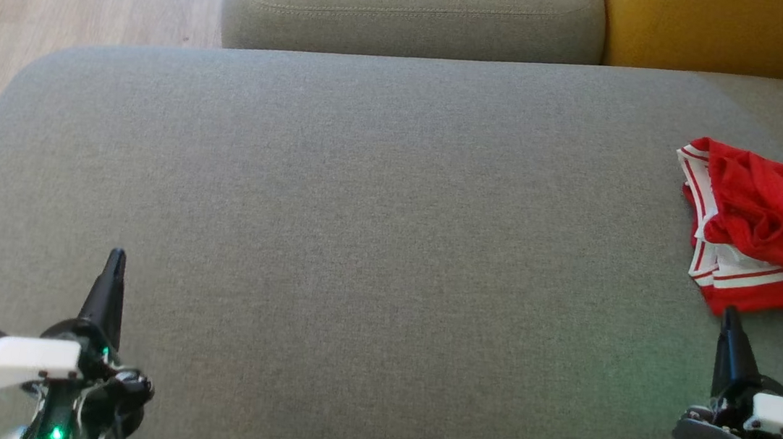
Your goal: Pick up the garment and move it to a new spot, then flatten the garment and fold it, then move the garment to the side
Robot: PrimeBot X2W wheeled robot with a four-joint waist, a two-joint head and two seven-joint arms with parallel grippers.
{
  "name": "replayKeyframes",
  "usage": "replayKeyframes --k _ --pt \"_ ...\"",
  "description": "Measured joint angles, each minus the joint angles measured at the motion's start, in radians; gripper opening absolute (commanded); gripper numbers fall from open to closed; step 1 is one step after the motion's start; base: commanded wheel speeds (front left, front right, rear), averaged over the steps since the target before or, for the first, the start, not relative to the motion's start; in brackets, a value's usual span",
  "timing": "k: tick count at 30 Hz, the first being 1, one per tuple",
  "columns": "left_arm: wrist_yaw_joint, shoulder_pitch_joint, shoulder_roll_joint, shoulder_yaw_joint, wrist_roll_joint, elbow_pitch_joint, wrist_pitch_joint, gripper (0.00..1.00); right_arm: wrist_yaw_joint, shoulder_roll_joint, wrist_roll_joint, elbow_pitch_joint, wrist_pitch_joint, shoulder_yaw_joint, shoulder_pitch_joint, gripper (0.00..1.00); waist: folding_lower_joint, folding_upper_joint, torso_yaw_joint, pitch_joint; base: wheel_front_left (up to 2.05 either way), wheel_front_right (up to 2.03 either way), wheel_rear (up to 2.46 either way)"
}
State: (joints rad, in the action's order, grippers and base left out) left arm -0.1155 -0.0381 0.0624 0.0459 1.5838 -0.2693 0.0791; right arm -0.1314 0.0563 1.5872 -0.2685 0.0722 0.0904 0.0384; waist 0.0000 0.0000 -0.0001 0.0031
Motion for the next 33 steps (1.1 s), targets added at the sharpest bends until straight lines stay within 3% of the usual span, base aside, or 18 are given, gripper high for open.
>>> replayKeyframes --k 4,33 --pt "-0.008 -0.015 -0.004 0.004 0.038 -0.001 0.011 0.00 0.000 0.000 0.040 -0.005 0.008 0.009 0.015 0.00 0.0000 0.0000 0.000 0.000 0.00 0.00 0.00" --pt "-0.008 -0.015 -0.007 0.017 0.038 -0.002 0.016 0.00 0.000 0.000 0.041 -0.005 0.017 0.018 0.017 0.00 0.0000 0.0000 0.000 0.000 0.00 0.00 0.00"
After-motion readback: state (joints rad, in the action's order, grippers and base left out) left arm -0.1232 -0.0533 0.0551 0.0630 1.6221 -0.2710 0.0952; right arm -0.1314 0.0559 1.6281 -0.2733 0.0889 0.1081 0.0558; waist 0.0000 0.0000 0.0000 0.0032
